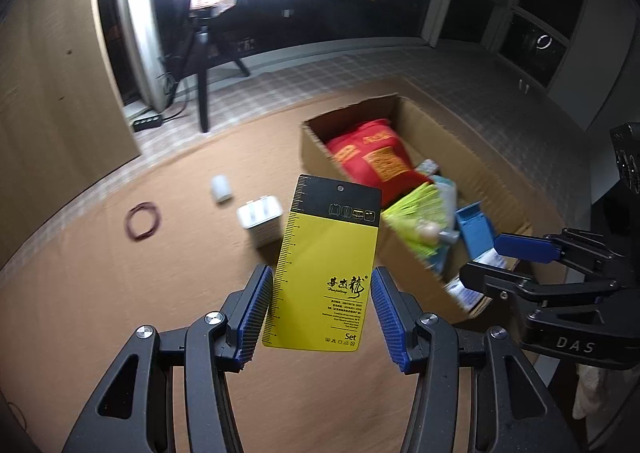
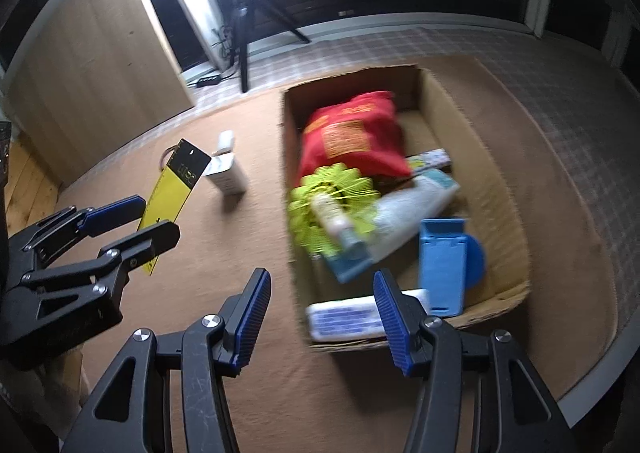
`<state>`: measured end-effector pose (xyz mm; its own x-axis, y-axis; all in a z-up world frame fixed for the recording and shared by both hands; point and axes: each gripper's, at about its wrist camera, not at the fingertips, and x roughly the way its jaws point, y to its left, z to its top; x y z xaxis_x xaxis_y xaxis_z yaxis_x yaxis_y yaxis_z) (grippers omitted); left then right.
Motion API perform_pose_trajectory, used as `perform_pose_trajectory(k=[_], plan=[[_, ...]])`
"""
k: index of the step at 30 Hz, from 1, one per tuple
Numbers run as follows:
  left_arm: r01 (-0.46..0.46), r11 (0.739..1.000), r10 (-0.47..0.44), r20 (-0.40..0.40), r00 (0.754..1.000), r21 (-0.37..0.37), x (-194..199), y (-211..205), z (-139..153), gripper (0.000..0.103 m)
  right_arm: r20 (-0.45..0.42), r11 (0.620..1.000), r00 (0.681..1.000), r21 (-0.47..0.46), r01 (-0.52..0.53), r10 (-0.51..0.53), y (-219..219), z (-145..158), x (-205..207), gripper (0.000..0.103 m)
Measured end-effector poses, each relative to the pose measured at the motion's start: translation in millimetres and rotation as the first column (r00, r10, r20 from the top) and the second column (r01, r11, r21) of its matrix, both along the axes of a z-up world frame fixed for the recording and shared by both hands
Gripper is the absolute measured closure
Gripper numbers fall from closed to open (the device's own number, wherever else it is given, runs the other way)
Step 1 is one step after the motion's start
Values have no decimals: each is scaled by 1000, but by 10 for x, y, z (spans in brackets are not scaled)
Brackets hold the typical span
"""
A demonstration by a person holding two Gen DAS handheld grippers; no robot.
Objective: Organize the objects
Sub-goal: 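Carry the yellow card with the left tool over the box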
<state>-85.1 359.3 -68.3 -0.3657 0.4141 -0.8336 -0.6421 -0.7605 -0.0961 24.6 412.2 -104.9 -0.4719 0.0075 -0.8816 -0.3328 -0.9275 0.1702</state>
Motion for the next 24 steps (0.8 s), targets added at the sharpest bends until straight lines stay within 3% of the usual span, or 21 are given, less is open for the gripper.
perform_pose_trajectory(k=[14, 24], plan=[[67, 998, -67, 0, 998, 17, 103, 738, 34, 48, -2, 996, 997, 34, 77, -77, 507, -49, 206, 49], [80, 996, -80, 2, 997, 40, 70, 935, 82, 48, -1, 994, 996, 49, 93, -93, 639, -61, 263, 49]])
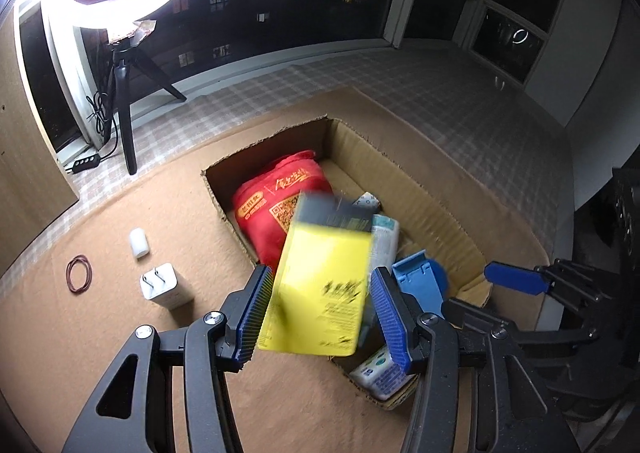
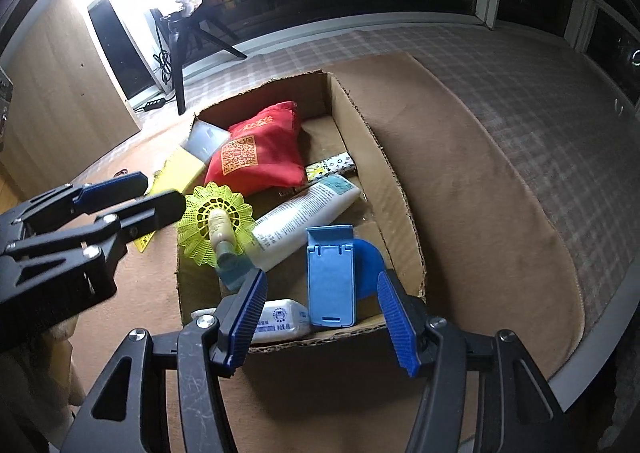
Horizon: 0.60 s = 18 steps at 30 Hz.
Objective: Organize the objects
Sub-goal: 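Carry the yellow card with the left tool over the box, then open the left tool to drop the card into the box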
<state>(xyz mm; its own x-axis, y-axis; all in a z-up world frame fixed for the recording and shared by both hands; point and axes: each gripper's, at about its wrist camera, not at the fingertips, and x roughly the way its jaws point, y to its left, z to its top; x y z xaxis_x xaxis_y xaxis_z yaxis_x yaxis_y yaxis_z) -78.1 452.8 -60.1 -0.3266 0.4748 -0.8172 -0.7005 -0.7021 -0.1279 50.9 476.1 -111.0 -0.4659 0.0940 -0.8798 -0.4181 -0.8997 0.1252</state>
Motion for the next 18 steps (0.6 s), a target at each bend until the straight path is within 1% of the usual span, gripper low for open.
perform_pose_trajectory(k=[2, 3, 4, 5, 9, 11, 15, 17, 18], plan=[[4, 1000, -4, 1, 1000, 4, -13, 9, 10, 46, 1, 1000, 1000, 3, -1, 1, -5, 3, -7, 49], [6, 1000, -6, 6, 1000, 4, -14, 12, 10, 44, 1, 1000, 1000, 5, -1, 1, -8, 3, -11, 49], [4, 1000, -4, 10, 1000, 6, -21, 7, 13, 40, 1, 1000, 1000, 6, -2, 2, -10, 6, -24, 49], [-1, 1000, 1, 9, 1000, 11, -25, -16, 24, 39, 0, 1000, 1000, 8, -4, 4, -15, 10, -29, 49], [-27, 1000, 28, -5, 1000, 15, -67, -194, 78, 39, -6, 1000, 1000, 8, -29, 29, -67, 33, -69, 47], [-58, 998, 58, -9, 998, 15, -128, -379, 119, 39, -16, 999, 999, -4, -41, 41, -92, 54, -101, 47], [-139, 990, 139, -11, 990, 21, -324, -844, 256, 39, -52, 992, 996, -95, -80, 76, -84, 122, -228, 47], [-183, 983, 183, -20, 983, 24, -462, -1137, 386, 39, -70, 990, 994, -102, -95, 88, -63, 245, -338, 47], [-198, 980, 199, -31, 980, 22, -523, -1249, 457, 39, -79, 990, 992, -91, -105, 98, -58, 329, -390, 47]])
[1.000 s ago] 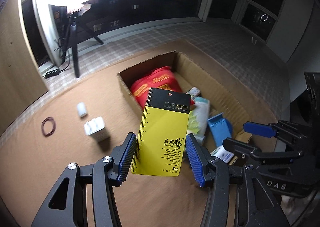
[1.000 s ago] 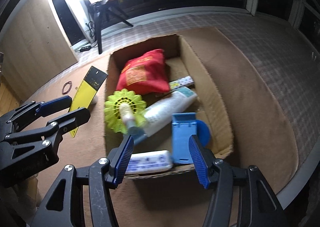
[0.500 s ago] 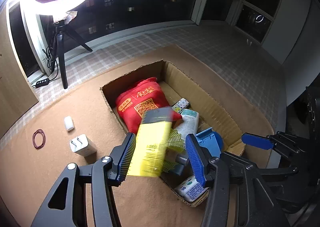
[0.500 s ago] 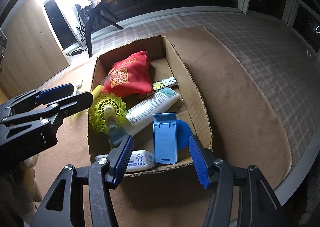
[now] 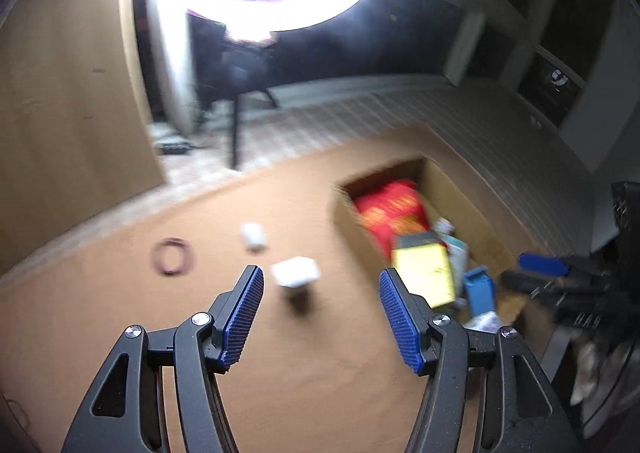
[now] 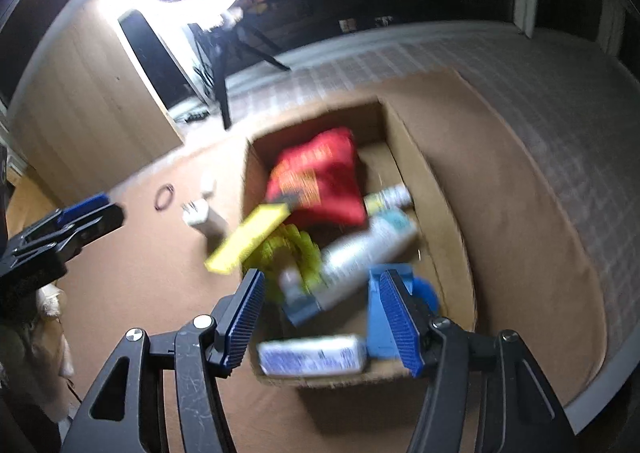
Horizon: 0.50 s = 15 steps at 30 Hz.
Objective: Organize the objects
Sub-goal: 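Open the left tool to drop the card into the box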
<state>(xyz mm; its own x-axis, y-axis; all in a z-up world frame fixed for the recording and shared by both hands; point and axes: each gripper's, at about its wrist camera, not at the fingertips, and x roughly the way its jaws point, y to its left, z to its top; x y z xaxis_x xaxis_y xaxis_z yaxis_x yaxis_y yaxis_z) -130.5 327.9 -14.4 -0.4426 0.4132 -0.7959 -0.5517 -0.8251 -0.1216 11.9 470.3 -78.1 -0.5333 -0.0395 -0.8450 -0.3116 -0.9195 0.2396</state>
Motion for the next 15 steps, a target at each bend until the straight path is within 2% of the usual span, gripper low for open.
perform_pose_trajectory(k=[4, 6, 10, 13, 15], plan=[[-76, 997, 76, -80, 994, -6, -272, -528, 521, 39, -64, 994, 996, 93, -51, 58, -12, 534, -288, 47], [-87, 996, 85, -104, 991, -10, -371, -688, 736, 39, -93, 985, 991, 147, -87, 101, -42, 877, -484, 47], [-116, 991, 101, -220, 970, -59, -543, -931, 1198, 38, -152, 973, 979, 208, -102, 135, -159, 1347, -782, 47], [-149, 988, 137, -233, 963, -32, -590, -1129, 1189, 35, -219, 986, 965, 113, -119, 142, -347, 1366, -798, 42], [-155, 987, 146, -188, 971, -32, -604, -1239, 939, 35, -208, 989, 966, 33, -147, 150, -567, 1121, -795, 42]])
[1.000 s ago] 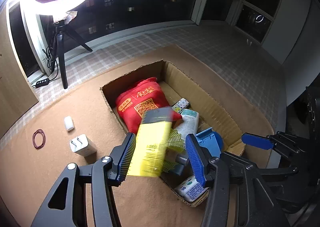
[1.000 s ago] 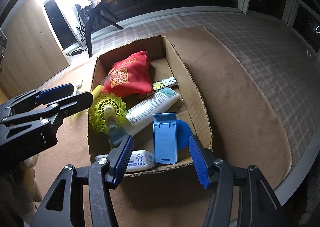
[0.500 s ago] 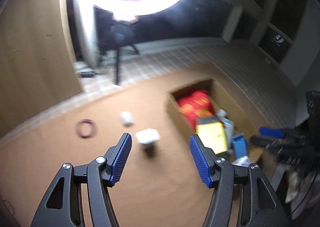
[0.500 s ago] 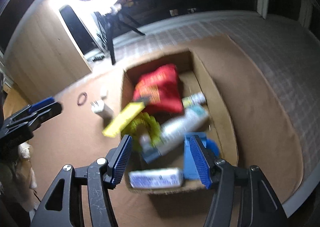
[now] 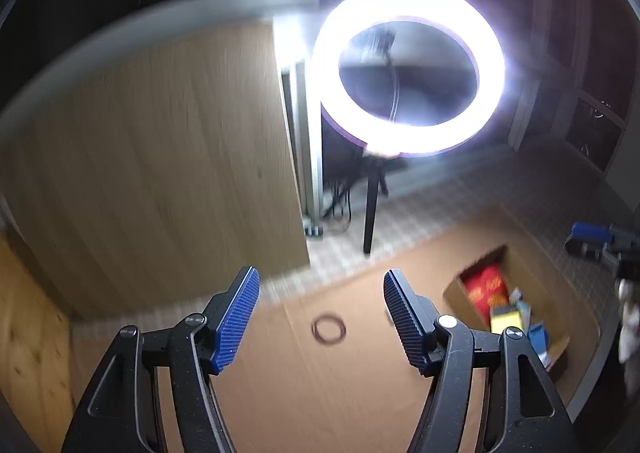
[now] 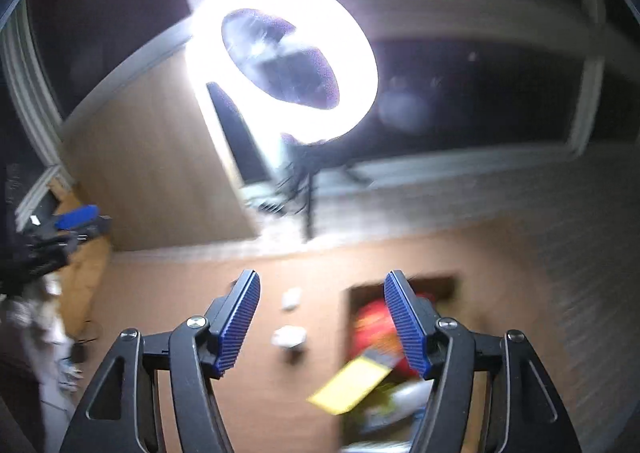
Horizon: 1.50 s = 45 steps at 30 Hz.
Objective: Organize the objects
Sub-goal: 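Open the left tool to drop the card into the box, then move the right tool toward the white charger plug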
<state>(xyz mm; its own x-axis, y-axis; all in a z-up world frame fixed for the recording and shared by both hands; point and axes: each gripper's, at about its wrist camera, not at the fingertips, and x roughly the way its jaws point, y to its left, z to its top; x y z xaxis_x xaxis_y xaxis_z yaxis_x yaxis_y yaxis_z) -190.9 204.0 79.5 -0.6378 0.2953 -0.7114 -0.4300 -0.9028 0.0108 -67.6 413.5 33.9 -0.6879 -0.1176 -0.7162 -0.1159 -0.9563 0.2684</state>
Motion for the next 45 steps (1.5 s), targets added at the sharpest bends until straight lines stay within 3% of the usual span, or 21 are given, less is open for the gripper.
perform_pose_trajectory(k=[5, 9, 14, 17, 24, 31, 45], plan=[[-20, 999, 13, 175, 984, 37, 56, -156, -915, 35, 123, 993, 991, -112, -33, 46, -589, -876, 86, 42], [-12, 1000, 8, 236, 972, 17, 166, -137, -1503, 35, 211, 994, 977, -110, -6, 30, -976, -1480, 161, 42], [14, 1000, -19, 288, 958, 20, 285, -35, -1979, 35, 241, 997, 970, -52, 52, -38, -1068, -1790, 79, 42], [55, 998, -53, 276, 960, 2, 341, 62, -2129, 37, 226, 998, 972, 5, 58, -57, -1072, -1834, -22, 42], [92, 995, -98, 305, 947, 34, 247, 138, -2288, 38, 263, 994, 962, -59, 97, -78, -1005, -2051, -186, 42], [99, 993, -115, 328, 938, 65, 140, 210, -2363, 40, 230, 981, 956, -25, 194, -183, -890, -2062, -314, 42], [59, 994, -86, 345, 935, 88, 96, -21, -2414, 41, 207, 979, 957, 46, 197, -202, -993, -2209, -737, 42]])
